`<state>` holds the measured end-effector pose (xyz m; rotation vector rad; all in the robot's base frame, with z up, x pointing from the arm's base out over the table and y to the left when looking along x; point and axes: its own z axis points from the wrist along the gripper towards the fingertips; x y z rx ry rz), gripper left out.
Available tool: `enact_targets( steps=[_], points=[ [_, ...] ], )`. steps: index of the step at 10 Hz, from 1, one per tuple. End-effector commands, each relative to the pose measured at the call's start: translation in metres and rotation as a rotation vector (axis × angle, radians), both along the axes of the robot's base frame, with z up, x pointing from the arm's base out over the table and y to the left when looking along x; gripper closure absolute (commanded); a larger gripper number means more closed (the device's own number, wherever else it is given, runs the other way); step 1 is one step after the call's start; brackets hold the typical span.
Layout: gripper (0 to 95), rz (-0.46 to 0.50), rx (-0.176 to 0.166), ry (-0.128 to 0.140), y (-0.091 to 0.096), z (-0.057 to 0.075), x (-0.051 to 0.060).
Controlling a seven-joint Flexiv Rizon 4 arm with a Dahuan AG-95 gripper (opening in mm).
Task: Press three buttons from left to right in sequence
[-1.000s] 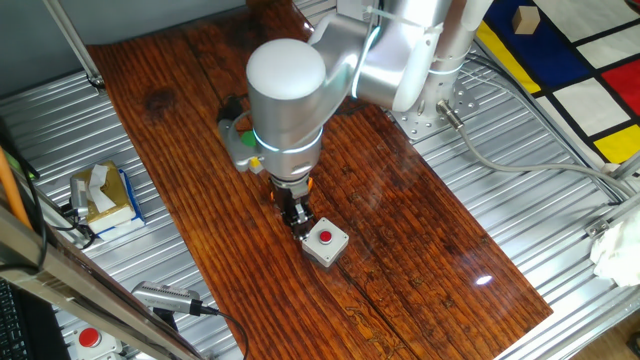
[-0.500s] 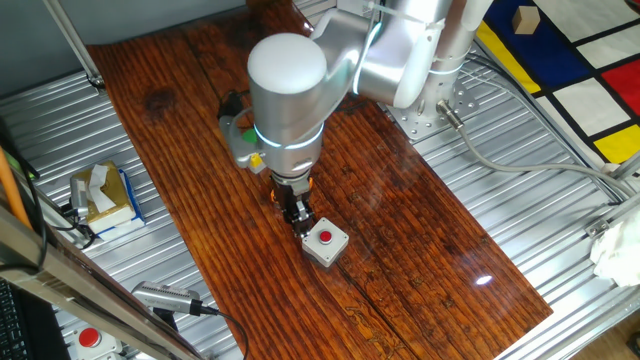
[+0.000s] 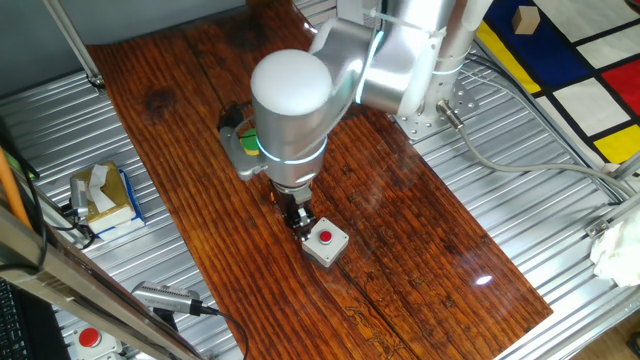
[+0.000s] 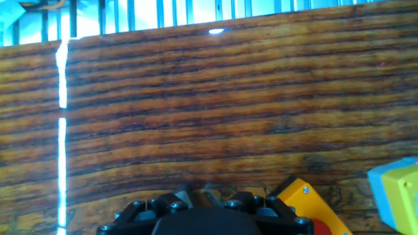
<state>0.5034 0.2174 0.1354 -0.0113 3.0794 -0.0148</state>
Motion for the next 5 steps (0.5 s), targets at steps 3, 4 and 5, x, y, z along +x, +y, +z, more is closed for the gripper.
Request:
enact_targets(
  steps=[3,4,5],
  points=[
    [57.0,-0.019,0.037,-0.033,-0.0019,-0.0004,-0.0009],
    [57.0,-0.026,0.033,-0.029,-0.0019,-0.0004,-0.0009],
    [57.0,-0.026,0.032,-0.028,-0.0019,-0.0004,-0.0009]
  ],
)
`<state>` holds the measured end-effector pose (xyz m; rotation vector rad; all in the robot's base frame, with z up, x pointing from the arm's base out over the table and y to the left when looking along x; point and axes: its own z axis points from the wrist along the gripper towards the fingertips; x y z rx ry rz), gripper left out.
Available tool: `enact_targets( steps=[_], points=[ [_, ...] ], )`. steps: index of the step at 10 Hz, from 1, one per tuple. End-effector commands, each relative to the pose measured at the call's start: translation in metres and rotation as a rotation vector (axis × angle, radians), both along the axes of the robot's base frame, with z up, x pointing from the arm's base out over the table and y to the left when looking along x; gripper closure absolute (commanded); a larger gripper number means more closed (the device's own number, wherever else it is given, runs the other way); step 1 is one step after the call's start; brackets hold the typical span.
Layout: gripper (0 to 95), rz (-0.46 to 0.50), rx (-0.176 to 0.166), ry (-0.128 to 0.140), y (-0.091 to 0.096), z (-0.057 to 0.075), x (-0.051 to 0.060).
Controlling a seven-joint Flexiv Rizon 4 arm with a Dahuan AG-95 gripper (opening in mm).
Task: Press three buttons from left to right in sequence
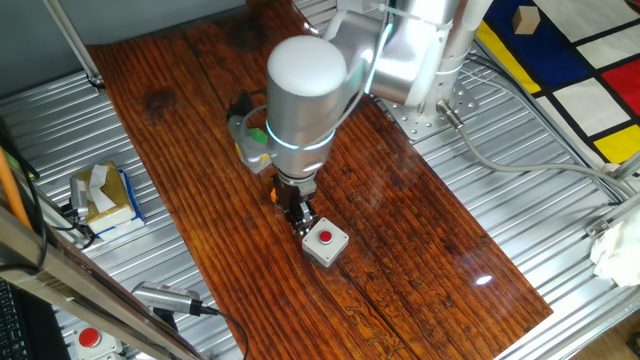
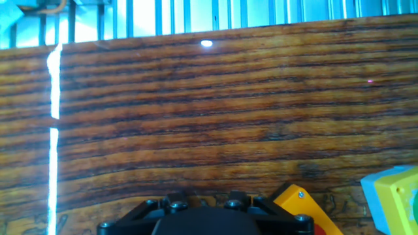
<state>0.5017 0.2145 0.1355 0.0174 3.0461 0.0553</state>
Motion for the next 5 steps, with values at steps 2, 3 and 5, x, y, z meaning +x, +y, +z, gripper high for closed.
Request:
enact_targets(
  steps=[2,3,5],
  points=[
    [57.0,0.002,-0.014,-0.001,0.0011,-0.0005,0.0007],
    [57.0,0.0,-0.014,0.002,0.0011,-0.0005,0.0007],
    [57.0,0.016,-0.018,0.005,0.0011,-0.0005,0.0007]
  ],
)
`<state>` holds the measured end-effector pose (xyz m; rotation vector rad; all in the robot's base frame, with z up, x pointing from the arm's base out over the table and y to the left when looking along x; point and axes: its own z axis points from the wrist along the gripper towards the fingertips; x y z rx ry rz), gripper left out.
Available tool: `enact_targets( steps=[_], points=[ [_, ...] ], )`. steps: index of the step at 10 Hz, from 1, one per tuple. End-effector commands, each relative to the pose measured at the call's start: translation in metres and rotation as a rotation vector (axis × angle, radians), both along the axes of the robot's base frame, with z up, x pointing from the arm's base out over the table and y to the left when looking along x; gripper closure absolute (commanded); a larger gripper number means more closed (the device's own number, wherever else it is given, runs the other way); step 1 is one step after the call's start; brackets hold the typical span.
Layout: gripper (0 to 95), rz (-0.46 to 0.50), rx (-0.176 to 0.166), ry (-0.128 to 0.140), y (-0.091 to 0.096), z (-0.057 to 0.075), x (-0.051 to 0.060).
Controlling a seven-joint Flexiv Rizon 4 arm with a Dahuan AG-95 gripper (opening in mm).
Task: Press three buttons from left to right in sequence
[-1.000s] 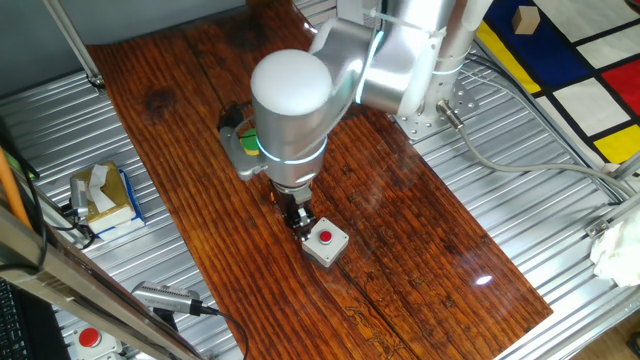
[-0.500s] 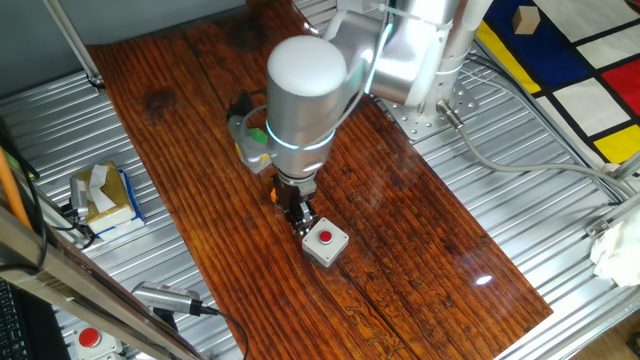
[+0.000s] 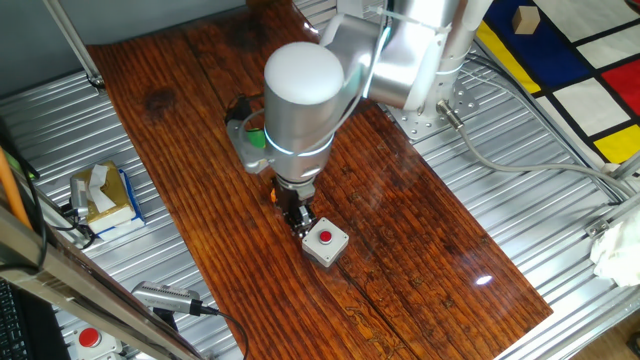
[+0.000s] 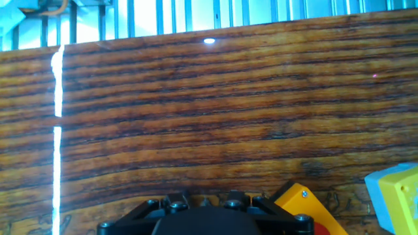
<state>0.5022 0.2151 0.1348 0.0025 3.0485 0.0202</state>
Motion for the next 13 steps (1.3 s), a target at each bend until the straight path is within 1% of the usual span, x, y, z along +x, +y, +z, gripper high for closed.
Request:
enact_targets(
  steps=[1,2,3,4,5,6,8,9,10,11,12,13],
  points=[
    [57.0,0.027,0.005,0.004,0.001,0.0,0.0],
    [57.0,0.038,0.004,0.007,0.001,0.0,0.0],
    [57.0,0.059,0.0,0.017,0.001,0.0,0.0],
    [57.0,0.07,0.001,0.036,0.001,0.0,0.0],
    [57.0,0.084,-0.002,0.047,0.001,0.0,0.0],
    [57.0,0.095,-0.002,0.05,0.001,0.0,0.0],
    [57.0,0.108,0.004,0.067,0.002,0.001,0.0],
    [57.0,0.107,0.028,0.068,0.001,0.002,-0.002],
    [57.0,0.1,0.058,0.063,-0.001,0.002,-0.008],
    [57.0,0.083,0.058,0.062,-0.002,0.001,-0.018],
    [38.0,0.063,0.058,0.057,-0.001,0.0,-0.027],
    [19.0,0.056,0.06,0.039,-0.001,-0.001,-0.035]
  ],
)
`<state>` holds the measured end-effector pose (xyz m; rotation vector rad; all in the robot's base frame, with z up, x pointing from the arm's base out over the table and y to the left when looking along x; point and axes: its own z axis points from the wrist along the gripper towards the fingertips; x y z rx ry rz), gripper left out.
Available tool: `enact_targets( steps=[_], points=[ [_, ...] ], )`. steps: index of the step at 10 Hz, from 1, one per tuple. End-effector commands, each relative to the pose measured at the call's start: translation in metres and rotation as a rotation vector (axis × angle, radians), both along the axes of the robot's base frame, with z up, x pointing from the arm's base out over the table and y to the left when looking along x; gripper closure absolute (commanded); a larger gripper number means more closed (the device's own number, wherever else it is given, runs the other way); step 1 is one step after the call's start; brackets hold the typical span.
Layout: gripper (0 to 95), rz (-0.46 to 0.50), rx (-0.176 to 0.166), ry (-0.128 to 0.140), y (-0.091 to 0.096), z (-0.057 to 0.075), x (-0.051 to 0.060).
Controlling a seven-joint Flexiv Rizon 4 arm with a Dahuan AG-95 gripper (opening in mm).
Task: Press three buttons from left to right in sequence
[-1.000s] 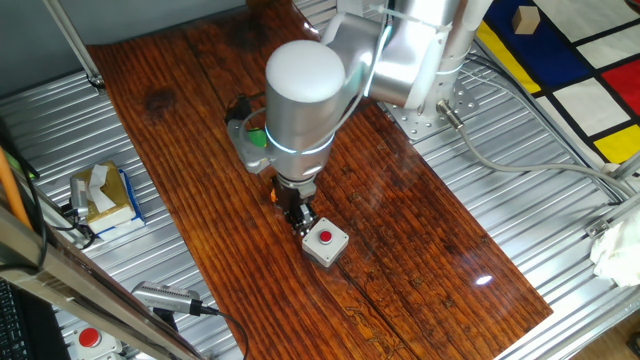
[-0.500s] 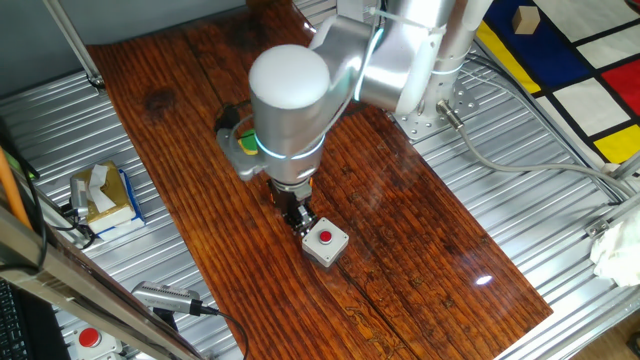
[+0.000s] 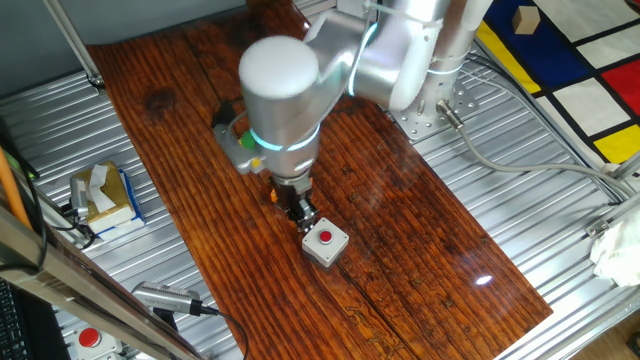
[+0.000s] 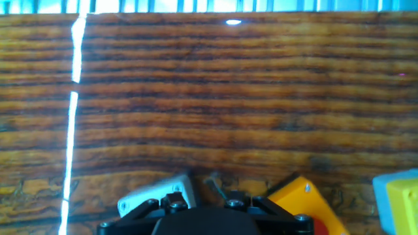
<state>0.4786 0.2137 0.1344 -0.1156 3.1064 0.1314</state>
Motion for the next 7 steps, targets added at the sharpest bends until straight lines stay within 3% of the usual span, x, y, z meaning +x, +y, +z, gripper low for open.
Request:
enact_targets(
  steps=[1,2,4,7],
  points=[
    [19.0,-0.039,-0.01,-0.032,-0.0014,-0.0019,-0.0152],
    [0.0,-0.056,-0.008,-0.039,-0.0016,-0.0032,-0.0168],
    [0.0,-0.073,-0.003,-0.08,-0.0008,0.0011,-0.0201],
    [0.0,-0.075,-0.015,-0.076,0.0046,-0.0011,-0.0196]
  ],
)
